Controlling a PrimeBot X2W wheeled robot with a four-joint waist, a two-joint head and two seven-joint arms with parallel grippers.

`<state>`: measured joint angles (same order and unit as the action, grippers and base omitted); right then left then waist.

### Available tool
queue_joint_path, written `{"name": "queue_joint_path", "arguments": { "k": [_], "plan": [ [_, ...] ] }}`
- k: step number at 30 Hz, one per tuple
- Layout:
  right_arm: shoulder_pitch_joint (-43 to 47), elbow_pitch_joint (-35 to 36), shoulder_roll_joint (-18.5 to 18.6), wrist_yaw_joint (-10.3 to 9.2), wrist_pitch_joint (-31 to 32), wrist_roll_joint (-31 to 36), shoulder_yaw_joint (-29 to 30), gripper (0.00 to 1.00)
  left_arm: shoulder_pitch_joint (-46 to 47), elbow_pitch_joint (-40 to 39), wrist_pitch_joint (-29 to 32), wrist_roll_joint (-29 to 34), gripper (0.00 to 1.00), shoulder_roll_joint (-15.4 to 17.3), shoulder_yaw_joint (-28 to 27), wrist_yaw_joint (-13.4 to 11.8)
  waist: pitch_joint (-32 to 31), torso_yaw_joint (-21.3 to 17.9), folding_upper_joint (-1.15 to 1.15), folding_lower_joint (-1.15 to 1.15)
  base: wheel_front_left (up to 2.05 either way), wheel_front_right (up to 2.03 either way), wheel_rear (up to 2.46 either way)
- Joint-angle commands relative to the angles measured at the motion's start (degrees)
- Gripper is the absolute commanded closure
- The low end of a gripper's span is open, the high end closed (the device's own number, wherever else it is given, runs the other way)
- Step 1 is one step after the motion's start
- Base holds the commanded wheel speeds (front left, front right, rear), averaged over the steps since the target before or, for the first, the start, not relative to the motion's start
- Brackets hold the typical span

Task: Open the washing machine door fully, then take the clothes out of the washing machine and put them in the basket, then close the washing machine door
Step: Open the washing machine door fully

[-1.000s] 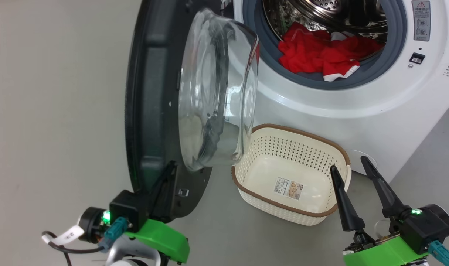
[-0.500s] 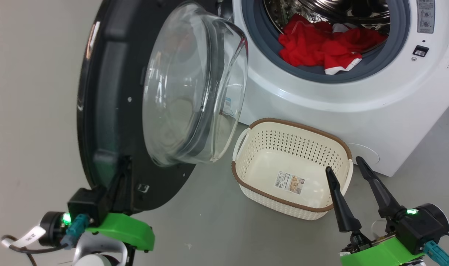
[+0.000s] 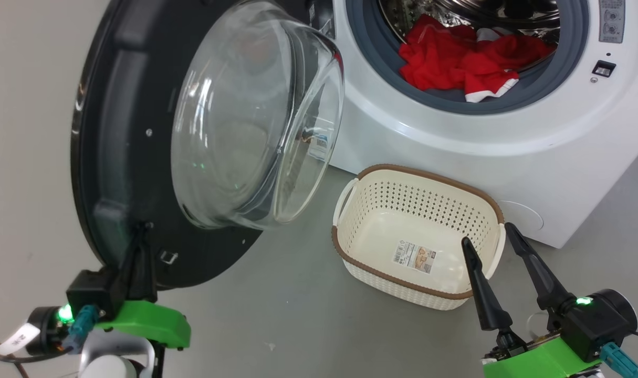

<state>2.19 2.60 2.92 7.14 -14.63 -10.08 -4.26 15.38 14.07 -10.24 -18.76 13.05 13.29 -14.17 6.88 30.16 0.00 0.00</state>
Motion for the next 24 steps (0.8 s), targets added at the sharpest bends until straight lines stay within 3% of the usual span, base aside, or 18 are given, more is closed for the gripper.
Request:
{"name": "queue_joint_path", "arguments": {
  "k": [1,24],
  "plan": [
    [-1.94,1.40,-0.04,0.35,-0.37,0.18,-1.23,0.00,2.63,0.08,-0.86,-0.29,1.00,2.54,-3.38,-0.78,0.12,0.08,0.00,0.00,0.00,0.00,0.00],
    [-1.65,1.72,-0.04,0.35,0.64,1.31,-1.71,0.00,10.77,13.68,-4.19,-1.05,1.00,4.34,-4.78,1.84,0.32,-0.16,0.00,0.00,0.00,0.00,0.00]
  ]
}}
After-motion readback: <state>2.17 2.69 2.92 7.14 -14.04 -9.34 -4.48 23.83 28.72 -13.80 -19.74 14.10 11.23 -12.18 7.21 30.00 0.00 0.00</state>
